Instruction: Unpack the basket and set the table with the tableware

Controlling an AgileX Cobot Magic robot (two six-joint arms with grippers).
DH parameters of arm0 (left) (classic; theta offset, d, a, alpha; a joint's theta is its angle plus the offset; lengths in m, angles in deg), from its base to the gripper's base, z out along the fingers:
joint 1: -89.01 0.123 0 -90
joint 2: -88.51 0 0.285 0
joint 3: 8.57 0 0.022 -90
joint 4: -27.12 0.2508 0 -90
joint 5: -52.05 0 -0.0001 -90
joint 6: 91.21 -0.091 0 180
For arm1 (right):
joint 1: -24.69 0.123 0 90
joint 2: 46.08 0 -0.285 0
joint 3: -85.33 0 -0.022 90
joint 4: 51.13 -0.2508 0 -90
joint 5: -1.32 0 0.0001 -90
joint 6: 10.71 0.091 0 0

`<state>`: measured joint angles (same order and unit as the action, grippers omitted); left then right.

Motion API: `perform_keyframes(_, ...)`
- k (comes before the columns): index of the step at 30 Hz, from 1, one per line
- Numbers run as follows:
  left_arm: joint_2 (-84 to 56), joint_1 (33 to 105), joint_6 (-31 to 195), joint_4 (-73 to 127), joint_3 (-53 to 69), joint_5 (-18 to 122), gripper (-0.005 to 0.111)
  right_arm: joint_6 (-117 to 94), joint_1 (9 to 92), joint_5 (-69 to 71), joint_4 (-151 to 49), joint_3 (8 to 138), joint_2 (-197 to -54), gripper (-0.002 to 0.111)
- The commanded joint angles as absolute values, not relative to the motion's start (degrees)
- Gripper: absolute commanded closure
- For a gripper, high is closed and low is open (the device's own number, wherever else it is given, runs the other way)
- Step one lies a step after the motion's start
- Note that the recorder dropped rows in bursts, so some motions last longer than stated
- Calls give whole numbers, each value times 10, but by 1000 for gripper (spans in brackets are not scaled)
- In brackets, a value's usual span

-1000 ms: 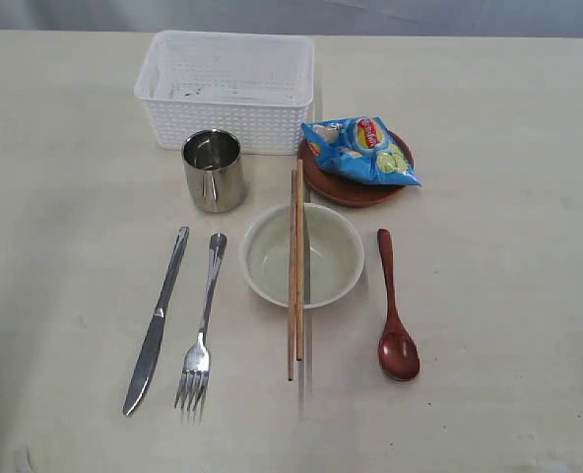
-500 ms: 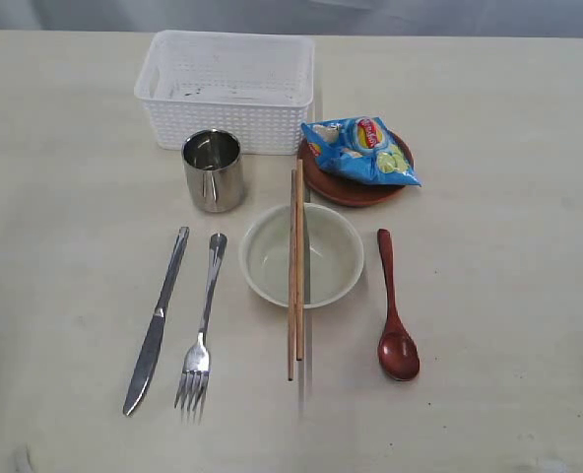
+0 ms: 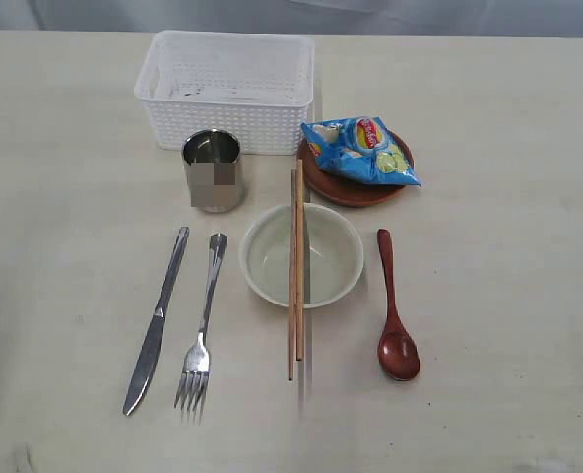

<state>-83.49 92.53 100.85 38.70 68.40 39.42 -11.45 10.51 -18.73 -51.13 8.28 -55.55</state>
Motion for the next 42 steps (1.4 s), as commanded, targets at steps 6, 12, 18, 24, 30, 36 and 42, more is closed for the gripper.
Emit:
perform_keyframes(6, -837, 921, 1029, 389, 686, 351, 107, -114, 101, -185, -511, 81, -552, 109)
perform_keyframes(12, -837, 921, 1029, 389, 686, 333, 107, -114, 101, -185, -511, 81, -552, 109)
perform_keyframes(18, -837, 921, 1029, 389, 686, 320, 107, -114, 101, -185, -511, 81, -552, 109)
perform_keyframes(24, -837, 921, 1029, 389, 686, 320, 107, -114, 101, -185, -511, 81, -552, 109)
perform_keyframes(30, -837, 921, 1029, 389, 686, 320, 107, -114, 101, -185, -511, 81, -552, 109)
perform_keyframes(36, -837, 921, 1029, 389, 686, 320, 107, -114, 101, -185, -511, 81, -552, 109)
perform_keyframes(42, -837, 921, 1029, 389, 686, 320, 107, -114, 101, -185, -511, 81, -552, 109)
